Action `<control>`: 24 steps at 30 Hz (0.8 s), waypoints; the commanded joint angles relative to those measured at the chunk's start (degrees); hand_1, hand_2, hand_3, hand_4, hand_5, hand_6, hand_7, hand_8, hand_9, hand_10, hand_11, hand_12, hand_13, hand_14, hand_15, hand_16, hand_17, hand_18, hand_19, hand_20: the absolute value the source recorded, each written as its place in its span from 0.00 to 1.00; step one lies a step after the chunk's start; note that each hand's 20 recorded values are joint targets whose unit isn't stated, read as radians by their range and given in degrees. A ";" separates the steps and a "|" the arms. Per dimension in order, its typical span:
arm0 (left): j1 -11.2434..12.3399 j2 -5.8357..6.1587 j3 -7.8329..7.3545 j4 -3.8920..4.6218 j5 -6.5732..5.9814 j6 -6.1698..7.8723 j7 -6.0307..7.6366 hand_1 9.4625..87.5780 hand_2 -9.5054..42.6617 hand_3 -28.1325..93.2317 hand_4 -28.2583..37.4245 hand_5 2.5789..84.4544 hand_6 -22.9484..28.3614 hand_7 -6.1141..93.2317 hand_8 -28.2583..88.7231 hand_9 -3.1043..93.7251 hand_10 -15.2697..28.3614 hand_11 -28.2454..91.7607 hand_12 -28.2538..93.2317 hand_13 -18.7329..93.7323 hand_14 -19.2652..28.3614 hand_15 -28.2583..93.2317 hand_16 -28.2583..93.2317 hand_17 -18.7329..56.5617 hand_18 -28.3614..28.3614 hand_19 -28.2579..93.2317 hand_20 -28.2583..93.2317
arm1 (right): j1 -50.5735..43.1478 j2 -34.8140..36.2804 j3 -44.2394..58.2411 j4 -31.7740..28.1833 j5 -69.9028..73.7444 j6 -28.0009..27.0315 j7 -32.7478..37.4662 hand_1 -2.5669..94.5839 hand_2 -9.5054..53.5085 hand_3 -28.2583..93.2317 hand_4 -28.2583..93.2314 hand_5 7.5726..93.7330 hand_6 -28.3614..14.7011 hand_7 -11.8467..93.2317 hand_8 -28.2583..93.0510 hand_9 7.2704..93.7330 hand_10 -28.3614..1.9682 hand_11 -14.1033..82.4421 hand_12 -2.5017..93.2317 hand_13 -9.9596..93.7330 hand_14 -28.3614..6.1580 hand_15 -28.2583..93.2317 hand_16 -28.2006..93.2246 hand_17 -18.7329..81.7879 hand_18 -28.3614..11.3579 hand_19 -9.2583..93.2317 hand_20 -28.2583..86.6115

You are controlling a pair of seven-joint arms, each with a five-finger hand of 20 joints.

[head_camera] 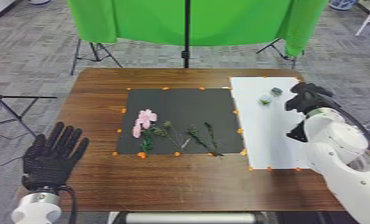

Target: Arrange flowers

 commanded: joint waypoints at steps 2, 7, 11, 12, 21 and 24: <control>0.47 -0.88 0.92 0.33 -0.23 0.83 0.55 0.23 0.58 0.85 0.00 0.54 0.60 0.18 0.17 0.44 0.68 0.39 0.34 0.44 0.70 0.51 0.20 0.20 0.75 0.48 0.37 | -1.65 2.02 1.79 7.16 -1.57 2.31 0.56 0.52 0.00 0.92 0.00 0.41 0.52 0.22 0.14 0.25 0.23 0.21 0.17 0.30 0.23 0.38 0.39 0.26 0.19 0.70 0.42; 0.80 -1.10 0.69 0.22 -0.23 0.80 0.68 0.23 0.58 0.85 0.00 0.54 0.61 0.18 0.17 0.44 0.68 0.40 0.34 0.44 0.69 0.51 0.20 0.20 0.75 0.48 0.37 | -0.26 0.88 0.23 10.92 0.19 0.11 1.26 0.54 0.00 0.90 0.00 0.41 0.56 0.23 0.14 0.29 0.34 0.22 0.17 0.37 0.30 0.39 0.39 0.30 0.18 0.72 0.43; 0.41 -1.20 1.00 0.38 0.23 0.51 0.38 0.24 0.58 0.85 0.00 0.54 0.60 0.18 0.17 0.44 0.68 0.40 0.34 0.44 0.69 0.51 0.20 0.20 0.75 0.48 0.37 | 0.39 0.06 -0.78 13.58 2.43 0.25 1.13 0.56 0.00 0.89 0.00 0.46 0.61 0.25 0.13 0.37 0.41 0.25 0.16 0.46 0.37 0.41 0.39 0.35 0.17 0.73 0.44; 0.22 -1.21 1.15 0.52 0.33 0.54 0.29 0.24 0.58 0.85 0.00 0.54 0.61 0.18 0.17 0.44 0.68 0.40 0.34 0.44 0.69 0.51 0.20 0.20 0.75 0.48 0.37 | 0.69 0.11 -1.61 14.35 1.98 1.56 1.23 0.57 0.00 0.88 0.00 0.47 0.62 0.26 0.13 0.39 0.42 0.26 0.16 0.47 0.38 0.42 0.39 0.36 0.18 0.72 0.43; 0.70 -1.46 1.11 0.02 -0.14 3.36 -0.17 0.24 0.58 0.85 0.00 0.54 0.61 0.18 0.17 0.44 0.68 0.40 0.34 0.44 0.70 0.52 0.20 0.20 0.75 0.48 0.37 | 0.41 0.57 -3.09 14.28 0.82 6.73 -1.64 0.57 0.00 0.85 0.00 0.54 0.65 0.27 0.12 0.48 0.53 0.28 0.16 0.59 0.47 0.47 0.39 0.39 0.18 0.73 0.43; 0.70 -1.66 0.48 -0.11 1.34 3.56 -2.78 0.23 0.58 0.85 0.00 0.54 0.61 0.18 0.17 0.44 0.69 0.40 0.34 0.44 0.71 0.51 0.20 0.19 0.76 0.49 0.38 | 0.77 0.63 -3.94 14.90 1.04 5.62 -3.55 0.54 0.00 0.83 0.00 0.54 0.64 0.27 0.12 0.49 0.53 0.28 0.16 0.59 0.47 0.48 0.39 0.39 0.17 0.74 0.43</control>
